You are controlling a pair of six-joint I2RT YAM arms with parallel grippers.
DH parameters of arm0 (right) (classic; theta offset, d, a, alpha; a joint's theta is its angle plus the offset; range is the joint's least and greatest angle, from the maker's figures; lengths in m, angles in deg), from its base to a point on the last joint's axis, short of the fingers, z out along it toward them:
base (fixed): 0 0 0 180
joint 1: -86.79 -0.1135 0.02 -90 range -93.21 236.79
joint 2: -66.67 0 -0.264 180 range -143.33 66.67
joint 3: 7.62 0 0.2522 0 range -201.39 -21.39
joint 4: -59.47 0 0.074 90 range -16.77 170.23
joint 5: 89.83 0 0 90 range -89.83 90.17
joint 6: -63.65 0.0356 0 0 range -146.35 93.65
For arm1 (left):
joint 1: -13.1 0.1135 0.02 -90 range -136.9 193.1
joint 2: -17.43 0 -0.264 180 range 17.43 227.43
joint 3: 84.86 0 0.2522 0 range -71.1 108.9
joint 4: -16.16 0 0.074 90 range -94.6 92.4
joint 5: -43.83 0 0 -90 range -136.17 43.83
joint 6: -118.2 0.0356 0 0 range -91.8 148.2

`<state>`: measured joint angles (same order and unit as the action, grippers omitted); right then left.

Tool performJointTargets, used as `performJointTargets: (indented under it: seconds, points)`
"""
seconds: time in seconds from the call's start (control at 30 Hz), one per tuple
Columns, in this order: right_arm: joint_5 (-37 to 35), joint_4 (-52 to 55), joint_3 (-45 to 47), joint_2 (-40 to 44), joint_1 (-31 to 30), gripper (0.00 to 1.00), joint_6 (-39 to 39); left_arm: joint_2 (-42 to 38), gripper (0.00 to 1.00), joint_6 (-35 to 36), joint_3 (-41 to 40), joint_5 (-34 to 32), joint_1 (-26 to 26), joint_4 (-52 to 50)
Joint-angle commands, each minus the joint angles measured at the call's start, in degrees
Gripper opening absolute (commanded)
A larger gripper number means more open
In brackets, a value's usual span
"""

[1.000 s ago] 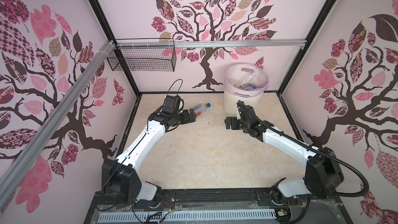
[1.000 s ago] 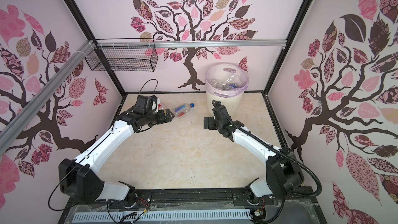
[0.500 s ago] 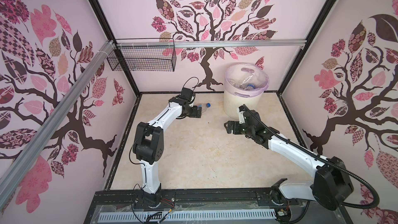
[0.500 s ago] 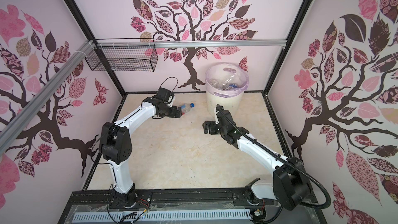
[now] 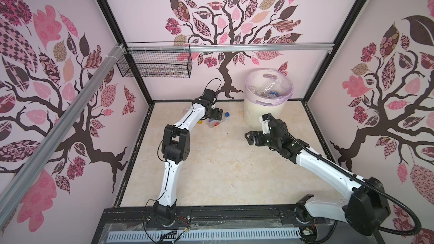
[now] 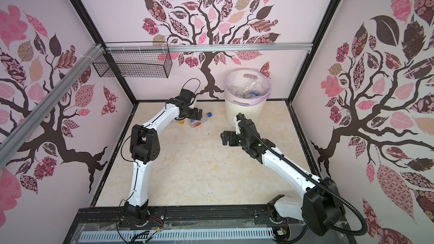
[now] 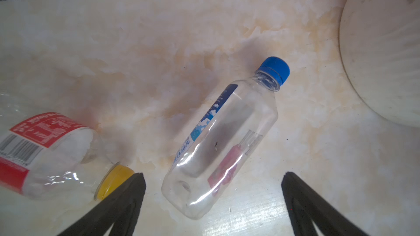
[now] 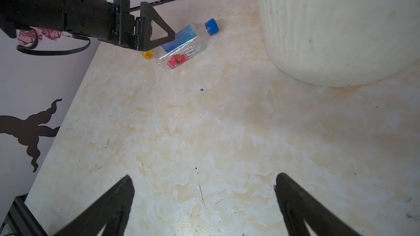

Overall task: Throw the plastic bottles in the bin
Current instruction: Pick up the plastic bottle from the top-center of the table.

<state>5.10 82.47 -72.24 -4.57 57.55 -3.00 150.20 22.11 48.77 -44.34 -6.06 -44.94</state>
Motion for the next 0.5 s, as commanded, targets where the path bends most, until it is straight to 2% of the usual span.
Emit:
performJointTargets:
  seconds: [0.0, 0.27, 0.47]
  points:
    - [-0.25, 1.57, -1.68, 2.01, -0.16, 1.00, -0.41, 0.95, 0.98, -0.17, 0.76, 1.84, 0.17, -0.80]
    - [1.04, 0.86, -0.91, 2.08, -0.19, 0.99, 0.90, 1.06, 0.97, -1.73, -1.99, 4.50, -0.26, 0.58]
    - [0.35, 1.94, -0.96, 3.63, -0.19, 0.99, 0.48, 1.43, 0.95, -1.82, -3.24, 4.18, -0.77, 1.28]
